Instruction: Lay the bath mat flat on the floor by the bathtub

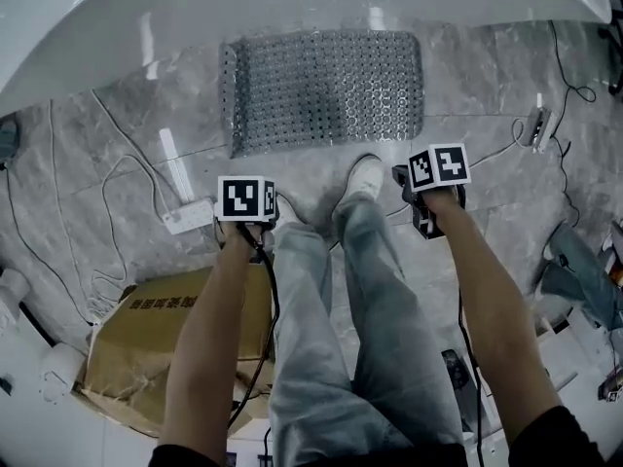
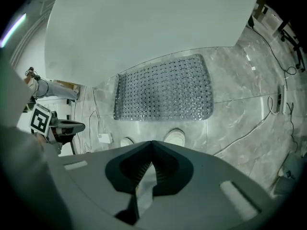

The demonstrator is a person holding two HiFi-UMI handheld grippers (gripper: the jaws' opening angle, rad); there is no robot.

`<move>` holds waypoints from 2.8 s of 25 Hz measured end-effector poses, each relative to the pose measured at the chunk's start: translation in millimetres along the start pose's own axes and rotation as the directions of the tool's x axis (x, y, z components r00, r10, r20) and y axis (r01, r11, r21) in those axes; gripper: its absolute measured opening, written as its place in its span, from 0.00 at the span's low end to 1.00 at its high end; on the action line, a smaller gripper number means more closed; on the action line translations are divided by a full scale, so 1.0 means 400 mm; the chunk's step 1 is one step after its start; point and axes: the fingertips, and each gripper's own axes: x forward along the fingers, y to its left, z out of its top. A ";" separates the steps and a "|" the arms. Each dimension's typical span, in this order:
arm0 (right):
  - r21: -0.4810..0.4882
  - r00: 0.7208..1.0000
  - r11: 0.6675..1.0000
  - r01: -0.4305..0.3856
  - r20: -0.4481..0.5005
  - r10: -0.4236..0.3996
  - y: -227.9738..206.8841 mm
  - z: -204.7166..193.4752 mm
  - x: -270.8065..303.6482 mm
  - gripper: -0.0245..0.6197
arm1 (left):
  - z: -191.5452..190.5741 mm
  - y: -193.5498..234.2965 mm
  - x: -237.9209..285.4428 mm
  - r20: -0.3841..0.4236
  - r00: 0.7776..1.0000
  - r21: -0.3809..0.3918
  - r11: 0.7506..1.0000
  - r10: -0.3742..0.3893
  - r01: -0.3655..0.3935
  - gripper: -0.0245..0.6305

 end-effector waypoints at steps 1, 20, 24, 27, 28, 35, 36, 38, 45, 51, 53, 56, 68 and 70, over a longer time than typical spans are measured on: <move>0.005 1.000 1.000 0.001 0.001 -0.001 -0.006 -0.010 -0.017 0.05 | -0.006 -0.011 -0.013 0.001 1.000 -0.004 1.000 -0.001 0.001 0.04; 0.060 0.982 0.994 -0.091 0.169 0.080 0.032 -0.103 -0.437 0.05 | -0.079 -0.275 -0.358 0.051 0.998 0.037 0.999 -0.035 0.034 0.04; 0.047 0.973 0.992 -0.117 0.204 0.106 0.079 -0.133 -0.516 0.05 | -0.102 -0.284 -0.472 0.079 0.997 0.033 0.999 -0.028 0.026 0.04; 0.042 0.968 0.990 -0.135 0.217 0.123 0.113 -0.157 -0.561 0.05 | -0.112 -0.300 -0.541 0.097 0.995 0.018 1.000 -0.026 0.025 0.04; 0.034 0.967 0.989 -0.141 0.218 0.130 0.129 -0.163 -0.572 0.05 | -0.113 -0.305 -0.562 0.109 0.994 0.014 1.000 -0.027 0.026 0.04; -0.070 0.954 0.988 -0.139 0.257 0.152 0.236 -0.160 -0.660 0.05 | -0.115 -0.365 -0.665 0.121 0.993 -0.013 1.000 0.002 0.000 0.04; -0.082 0.954 0.987 -0.136 0.259 0.152 0.248 -0.159 -0.673 0.05 | -0.110 -0.379 -0.678 0.128 0.992 -0.024 1.000 -0.002 0.005 0.04; -0.106 0.951 0.986 -0.129 0.268 0.154 0.271 -0.152 -0.702 0.05 | -0.095 -0.410 -0.707 0.149 0.989 -0.033 0.999 -0.011 0.016 0.04; -0.188 0.905 0.980 -0.071 0.401 0.143 0.314 -0.084 -0.867 0.04 | -0.003 -0.514 -0.848 0.286 0.955 -0.059 0.993 -0.081 0.102 0.04; -0.271 0.846 0.962 -0.040 0.503 0.177 0.396 -0.007 -1.036 0.04 | 0.123 -0.571 -1.006 0.424 0.902 0.001 0.996 -0.085 0.093 0.04; -0.305 0.832 0.952 -0.023 0.522 0.187 0.417 -0.002 -1.084 0.04 | 0.146 -0.602 -1.046 0.458 0.883 0.017 0.995 -0.100 0.103 0.04; -0.354 0.798 0.935 -0.002 0.562 0.215 0.460 0.003 -1.153 0.04 | 0.174 -0.633 -1.116 0.524 0.841 0.032 0.990 -0.133 0.137 0.04; -0.447 0.565 0.894 -0.012 0.735 0.375 0.656 0.083 -1.433 0.05 | 0.254 -0.674 -1.467 0.747 0.640 0.137 0.983 -0.182 0.120 0.04; -0.474 0.516 0.880 0.028 0.761 0.393 0.700 0.100 -1.497 0.05 | 0.272 -0.685 -1.530 0.777 0.598 0.163 0.980 -0.197 0.112 0.04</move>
